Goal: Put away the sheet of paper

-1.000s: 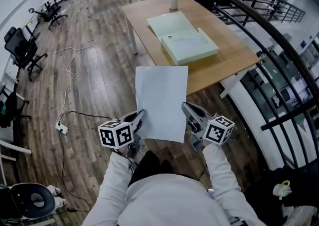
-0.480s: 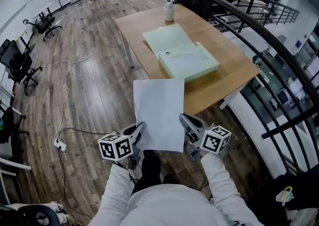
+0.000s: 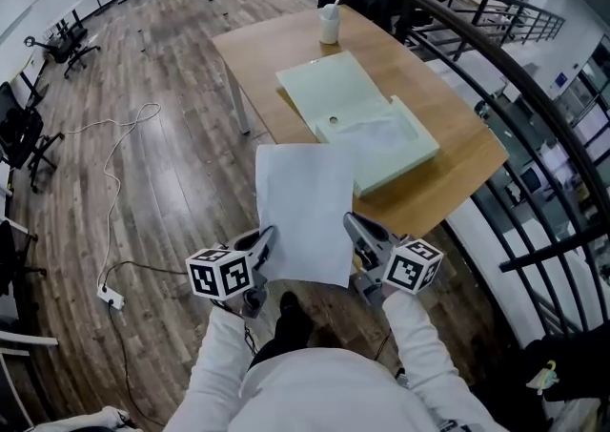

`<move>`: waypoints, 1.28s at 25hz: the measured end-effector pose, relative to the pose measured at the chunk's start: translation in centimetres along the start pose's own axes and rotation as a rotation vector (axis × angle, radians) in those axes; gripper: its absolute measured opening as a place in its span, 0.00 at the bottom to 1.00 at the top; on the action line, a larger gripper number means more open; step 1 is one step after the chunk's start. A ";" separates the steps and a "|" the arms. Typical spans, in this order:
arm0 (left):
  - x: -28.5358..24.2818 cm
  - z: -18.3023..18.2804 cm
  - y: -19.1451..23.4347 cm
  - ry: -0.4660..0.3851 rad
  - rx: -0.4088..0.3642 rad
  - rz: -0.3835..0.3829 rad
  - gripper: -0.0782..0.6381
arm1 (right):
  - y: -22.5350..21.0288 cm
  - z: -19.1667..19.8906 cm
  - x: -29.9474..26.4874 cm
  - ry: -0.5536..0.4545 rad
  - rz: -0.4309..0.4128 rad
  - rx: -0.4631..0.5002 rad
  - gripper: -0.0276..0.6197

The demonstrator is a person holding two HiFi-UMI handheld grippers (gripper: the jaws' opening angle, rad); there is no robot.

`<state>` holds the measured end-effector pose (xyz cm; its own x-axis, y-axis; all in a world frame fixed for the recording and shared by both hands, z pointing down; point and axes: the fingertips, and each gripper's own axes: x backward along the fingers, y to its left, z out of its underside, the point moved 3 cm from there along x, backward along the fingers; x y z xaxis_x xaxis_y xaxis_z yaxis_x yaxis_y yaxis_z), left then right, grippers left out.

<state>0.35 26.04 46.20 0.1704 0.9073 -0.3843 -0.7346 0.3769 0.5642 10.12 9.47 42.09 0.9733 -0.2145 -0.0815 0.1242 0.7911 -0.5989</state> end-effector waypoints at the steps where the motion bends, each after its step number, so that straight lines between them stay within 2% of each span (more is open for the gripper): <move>1: -0.4 -1.0 0.9 0.002 -0.007 0.006 0.13 | -0.2 -0.3 -1.1 -0.007 0.007 -0.001 0.09; 7: -2.5 -5.5 4.7 0.016 -0.035 0.045 0.13 | -1.2 -2.1 -6.0 -0.036 0.046 0.010 0.09; 17: -6.6 -8.7 7.4 0.048 -0.037 0.096 0.13 | -4.0 -4.2 -8.9 -0.065 0.118 0.011 0.09; 24: -11.7 -11.1 7.3 0.076 -0.060 0.128 0.13 | -7.8 -6.9 -9.7 -0.100 0.152 0.008 0.09; 32: -18.5 -14.2 5.3 0.123 -0.098 0.169 0.13 | -12.5 -11.2 -8.8 -0.150 0.203 -0.005 0.09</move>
<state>-15.98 8.58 45.91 -0.0377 0.9241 -0.3802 -0.8075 0.1960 0.5564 -2.16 -4.95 41.41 0.9960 0.0359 -0.0814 -0.0770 0.8065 -0.5862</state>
